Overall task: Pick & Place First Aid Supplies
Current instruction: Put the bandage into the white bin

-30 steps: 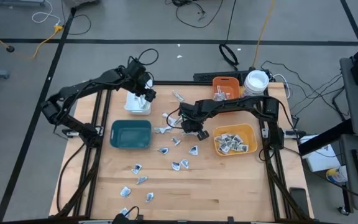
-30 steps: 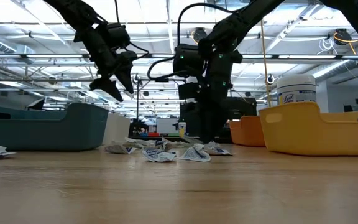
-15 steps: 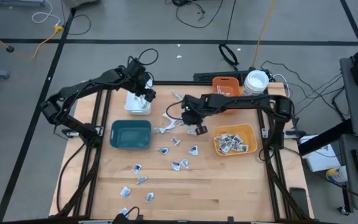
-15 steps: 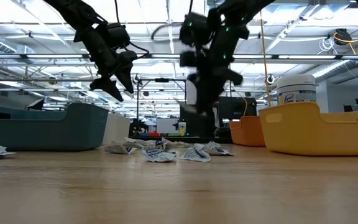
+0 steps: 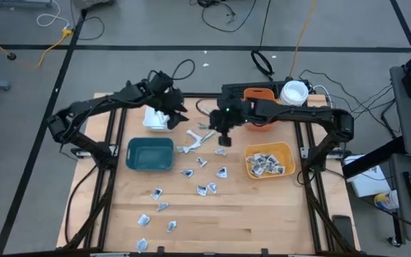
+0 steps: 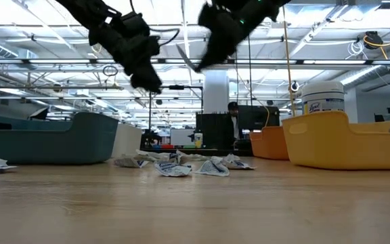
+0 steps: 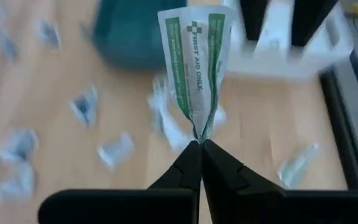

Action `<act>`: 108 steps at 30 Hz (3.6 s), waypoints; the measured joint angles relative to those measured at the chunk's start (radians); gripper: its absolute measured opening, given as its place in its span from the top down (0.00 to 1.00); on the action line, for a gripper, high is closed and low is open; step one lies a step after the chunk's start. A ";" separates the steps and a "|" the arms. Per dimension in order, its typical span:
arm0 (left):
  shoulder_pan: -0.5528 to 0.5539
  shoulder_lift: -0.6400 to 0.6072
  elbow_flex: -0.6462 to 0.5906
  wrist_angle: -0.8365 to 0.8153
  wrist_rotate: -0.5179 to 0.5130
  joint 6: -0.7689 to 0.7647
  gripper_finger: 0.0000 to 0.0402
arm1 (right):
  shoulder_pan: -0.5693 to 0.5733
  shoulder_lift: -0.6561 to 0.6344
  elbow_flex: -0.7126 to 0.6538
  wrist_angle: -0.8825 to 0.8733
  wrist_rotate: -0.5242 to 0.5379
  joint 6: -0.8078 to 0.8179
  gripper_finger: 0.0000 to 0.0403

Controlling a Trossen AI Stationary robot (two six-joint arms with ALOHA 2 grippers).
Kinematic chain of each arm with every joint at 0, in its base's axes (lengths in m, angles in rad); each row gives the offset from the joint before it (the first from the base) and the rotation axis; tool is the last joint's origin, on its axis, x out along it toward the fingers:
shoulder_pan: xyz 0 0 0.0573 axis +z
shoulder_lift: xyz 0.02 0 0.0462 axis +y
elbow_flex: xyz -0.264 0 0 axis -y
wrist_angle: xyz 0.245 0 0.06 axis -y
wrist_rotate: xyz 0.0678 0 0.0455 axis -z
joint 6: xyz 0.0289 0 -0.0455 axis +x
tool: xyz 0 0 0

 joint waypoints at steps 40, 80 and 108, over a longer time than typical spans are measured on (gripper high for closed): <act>-0.204 0.000 0.001 0.462 0.122 -0.279 0.99 | -0.021 -0.080 0.003 0.079 -0.075 0.113 0.90; 0.179 0.000 0.000 -0.347 -0.537 -0.756 0.96 | -0.082 -0.344 -0.141 0.293 -0.207 0.071 0.70; 0.163 0.000 0.000 -0.335 -0.487 -0.602 0.21 | -0.085 -1.316 -1.223 0.608 0.432 0.433 0.71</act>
